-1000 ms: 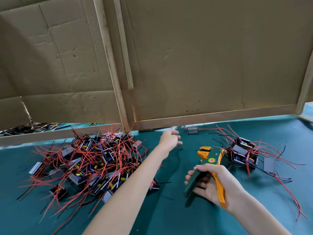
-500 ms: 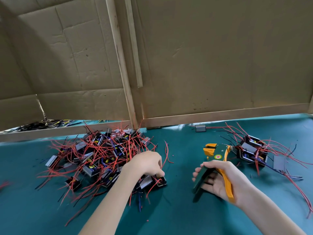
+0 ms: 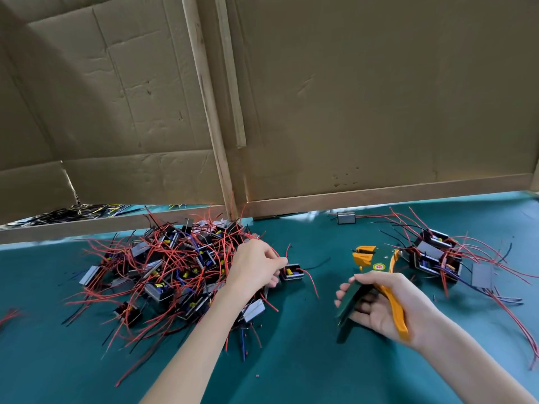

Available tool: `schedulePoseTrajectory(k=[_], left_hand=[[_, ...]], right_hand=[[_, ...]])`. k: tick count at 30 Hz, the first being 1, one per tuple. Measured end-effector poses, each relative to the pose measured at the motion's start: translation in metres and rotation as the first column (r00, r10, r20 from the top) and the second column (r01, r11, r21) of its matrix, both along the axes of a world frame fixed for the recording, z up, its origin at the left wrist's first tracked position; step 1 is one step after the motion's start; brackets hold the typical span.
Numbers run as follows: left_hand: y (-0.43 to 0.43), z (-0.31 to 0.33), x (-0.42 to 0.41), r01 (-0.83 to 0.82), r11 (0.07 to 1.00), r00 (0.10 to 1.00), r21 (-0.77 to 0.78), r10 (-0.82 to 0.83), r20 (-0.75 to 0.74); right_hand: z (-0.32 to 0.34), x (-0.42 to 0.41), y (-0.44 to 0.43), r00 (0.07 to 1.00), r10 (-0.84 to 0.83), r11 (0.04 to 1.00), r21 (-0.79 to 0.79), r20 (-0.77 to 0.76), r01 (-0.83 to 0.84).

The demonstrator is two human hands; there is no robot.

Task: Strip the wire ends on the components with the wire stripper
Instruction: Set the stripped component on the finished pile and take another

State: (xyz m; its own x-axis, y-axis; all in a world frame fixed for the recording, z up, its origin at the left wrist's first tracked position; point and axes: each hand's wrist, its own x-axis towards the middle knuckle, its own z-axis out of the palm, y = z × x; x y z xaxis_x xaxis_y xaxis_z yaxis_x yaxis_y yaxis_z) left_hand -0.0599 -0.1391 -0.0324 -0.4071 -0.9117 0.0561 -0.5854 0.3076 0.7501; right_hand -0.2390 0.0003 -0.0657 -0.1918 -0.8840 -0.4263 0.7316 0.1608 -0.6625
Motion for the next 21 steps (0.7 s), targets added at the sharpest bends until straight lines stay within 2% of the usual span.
schedulePoseTrajectory(k=[2, 3, 6, 8, 11, 14, 15, 17, 19, 21], left_hand=[[0.0, -0.003, 0.0, 0.014, 1.0, 0.999, 0.023, -0.015, 0.032], [-0.001, -0.005, 0.0, 0.035, 0.999, 0.997, -0.015, -0.034, 0.073], [-0.002, -0.009, -0.003, 0.097, 0.96, 0.986, -0.261, -0.058, 0.153], [0.0, -0.014, -0.006, 0.193, 0.915, 0.976, -0.355, -0.141, 0.165], [0.001, -0.029, -0.012, 0.367, 0.866, 0.914, -0.339, -0.269, 0.304], [0.002, -0.039, -0.015, 0.4, 0.84, 0.89, -0.366, -0.261, 0.373], [0.004, -0.039, -0.015, 0.384, 0.844, 0.9, -0.374, -0.252, 0.354], [0.005, -0.038, -0.016, 0.327, 0.874, 0.939, -0.36, -0.259, 0.225], [0.005, -0.03, -0.015, 0.252, 0.913, 0.965, -0.321, -0.261, 0.016], [0.005, -0.018, -0.013, 0.207, 0.951, 0.939, -0.232, -0.259, -0.225]], right_hand=[[0.0, 0.0, 0.0, 1.0, -0.001, 1.0, -0.001, 0.002, 0.001], [0.0, -0.001, 0.0, 1.0, -0.002, 1.0, -0.001, 0.003, 0.002], [0.0, -0.002, 0.0, 1.0, 0.0, 1.0, -0.007, 0.012, 0.0], [-0.001, -0.002, 0.0, 1.0, -0.002, 1.0, -0.009, 0.014, 0.002], [-0.002, -0.002, 0.0, 1.0, 0.0, 1.0, -0.01, 0.011, 0.0], [-0.002, -0.002, -0.001, 1.0, 0.002, 1.0, -0.01, 0.004, -0.002], [-0.002, -0.002, 0.0, 1.0, 0.001, 1.0, -0.01, 0.005, -0.001], [-0.001, -0.002, 0.0, 1.0, 0.001, 1.0, -0.011, 0.006, -0.001], [-0.001, -0.001, 0.0, 1.0, 0.003, 1.0, -0.014, -0.002, -0.003], [0.0, 0.0, 0.0, 1.0, 0.01, 1.0, -0.021, -0.023, -0.011]])
